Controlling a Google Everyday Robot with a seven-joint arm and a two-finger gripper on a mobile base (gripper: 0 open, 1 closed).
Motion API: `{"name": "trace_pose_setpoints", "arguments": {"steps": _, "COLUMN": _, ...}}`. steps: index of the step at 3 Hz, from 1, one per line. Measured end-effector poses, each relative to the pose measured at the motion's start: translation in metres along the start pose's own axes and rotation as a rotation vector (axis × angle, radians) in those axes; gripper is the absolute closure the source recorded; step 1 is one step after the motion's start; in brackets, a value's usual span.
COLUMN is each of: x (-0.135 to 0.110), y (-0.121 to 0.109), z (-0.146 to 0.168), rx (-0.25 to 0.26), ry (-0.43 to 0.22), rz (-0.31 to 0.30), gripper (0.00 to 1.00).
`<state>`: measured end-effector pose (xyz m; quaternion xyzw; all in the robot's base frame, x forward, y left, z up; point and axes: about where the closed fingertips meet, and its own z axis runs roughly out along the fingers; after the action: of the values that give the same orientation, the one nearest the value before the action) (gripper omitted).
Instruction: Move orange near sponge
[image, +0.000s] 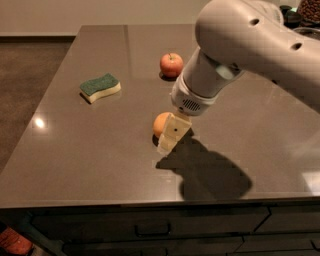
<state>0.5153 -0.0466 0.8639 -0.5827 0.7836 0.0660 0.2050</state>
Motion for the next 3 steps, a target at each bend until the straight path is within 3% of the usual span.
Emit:
{"name": "trace_pose_setpoints", "arguments": {"steps": 2, "x": -0.015, "y": 0.006, "z": 0.012, "rx": -0.055, "ry": 0.002, "rz": -0.027, "gripper": 0.41}}
{"name": "trace_pose_setpoints", "arguments": {"steps": 3, "x": -0.033, "y": -0.002, "z": 0.010, "rx": -0.057, "ry": -0.017, "rz": -0.036, "gripper": 0.72}}
